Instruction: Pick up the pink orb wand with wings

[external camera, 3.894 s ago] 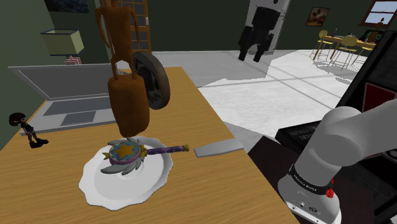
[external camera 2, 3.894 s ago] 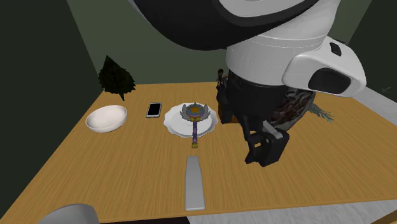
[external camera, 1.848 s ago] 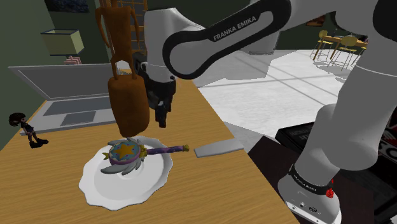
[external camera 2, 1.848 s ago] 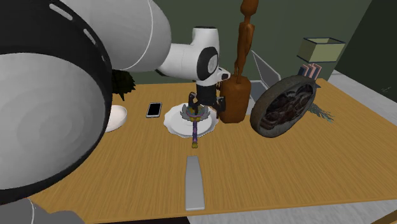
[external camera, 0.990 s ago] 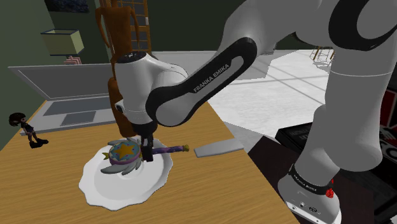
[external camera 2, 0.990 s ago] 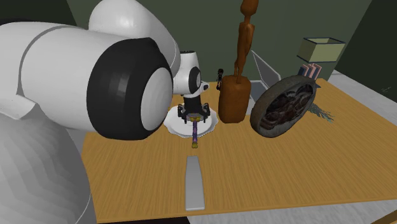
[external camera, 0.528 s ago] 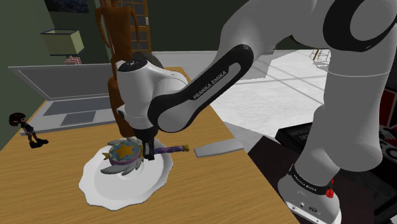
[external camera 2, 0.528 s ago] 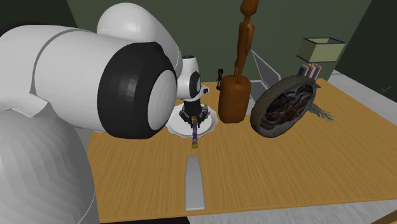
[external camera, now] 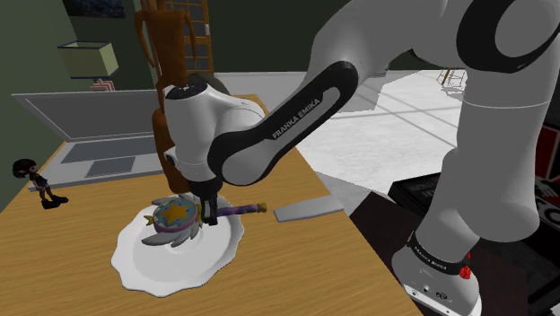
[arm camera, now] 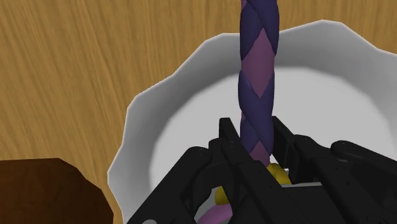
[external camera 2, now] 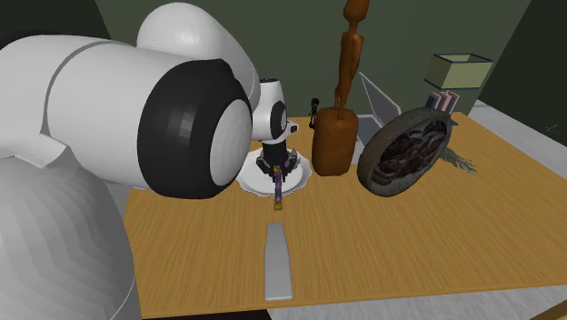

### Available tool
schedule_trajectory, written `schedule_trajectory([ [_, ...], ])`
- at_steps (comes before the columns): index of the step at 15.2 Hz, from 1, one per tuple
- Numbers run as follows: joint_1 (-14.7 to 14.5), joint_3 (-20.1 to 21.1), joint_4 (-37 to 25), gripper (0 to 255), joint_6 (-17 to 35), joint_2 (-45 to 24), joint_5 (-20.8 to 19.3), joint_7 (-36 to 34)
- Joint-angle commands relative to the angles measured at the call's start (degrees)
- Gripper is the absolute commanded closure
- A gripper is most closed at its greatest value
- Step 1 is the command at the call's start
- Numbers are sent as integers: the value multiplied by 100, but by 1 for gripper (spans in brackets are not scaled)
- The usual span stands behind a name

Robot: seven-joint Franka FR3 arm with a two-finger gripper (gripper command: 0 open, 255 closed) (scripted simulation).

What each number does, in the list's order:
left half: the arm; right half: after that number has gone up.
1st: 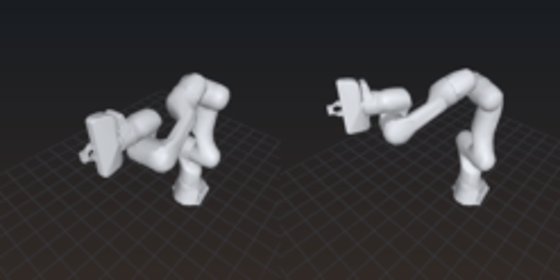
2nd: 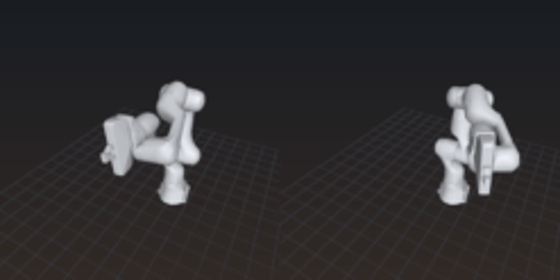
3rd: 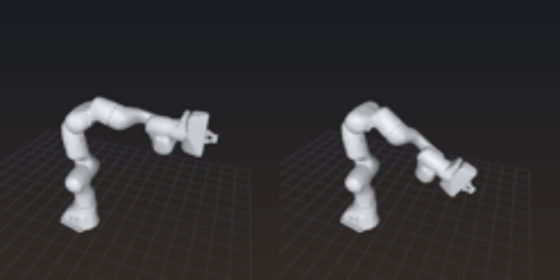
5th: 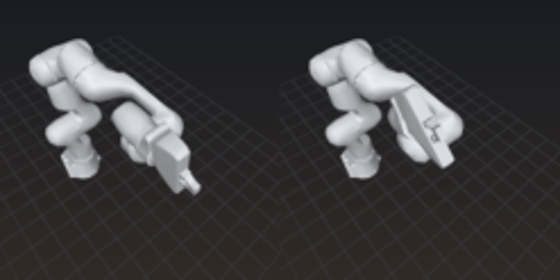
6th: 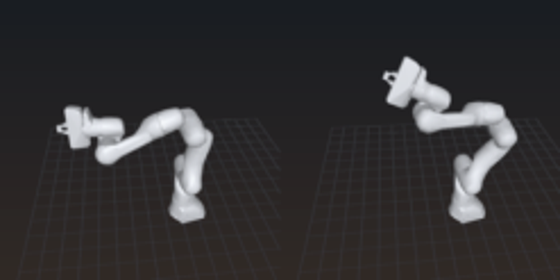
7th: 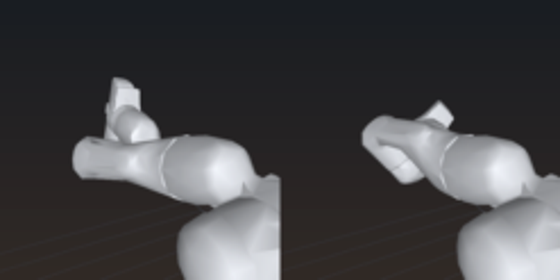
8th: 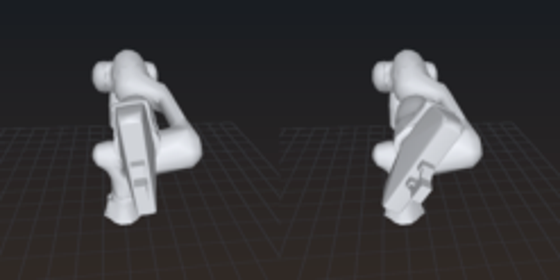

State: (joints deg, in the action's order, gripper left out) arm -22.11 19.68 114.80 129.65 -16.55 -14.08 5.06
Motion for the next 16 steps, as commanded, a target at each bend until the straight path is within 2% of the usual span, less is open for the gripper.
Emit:
schedule_trajectory([
  [1, 13, 15, -26, 255, -84, 71, 42, 37],
  [14, 73, 104, -433, 255, -937, 570, 351, 299],
  [16, 73, 105, -438, 255, -947, 574, 355, 302],
])
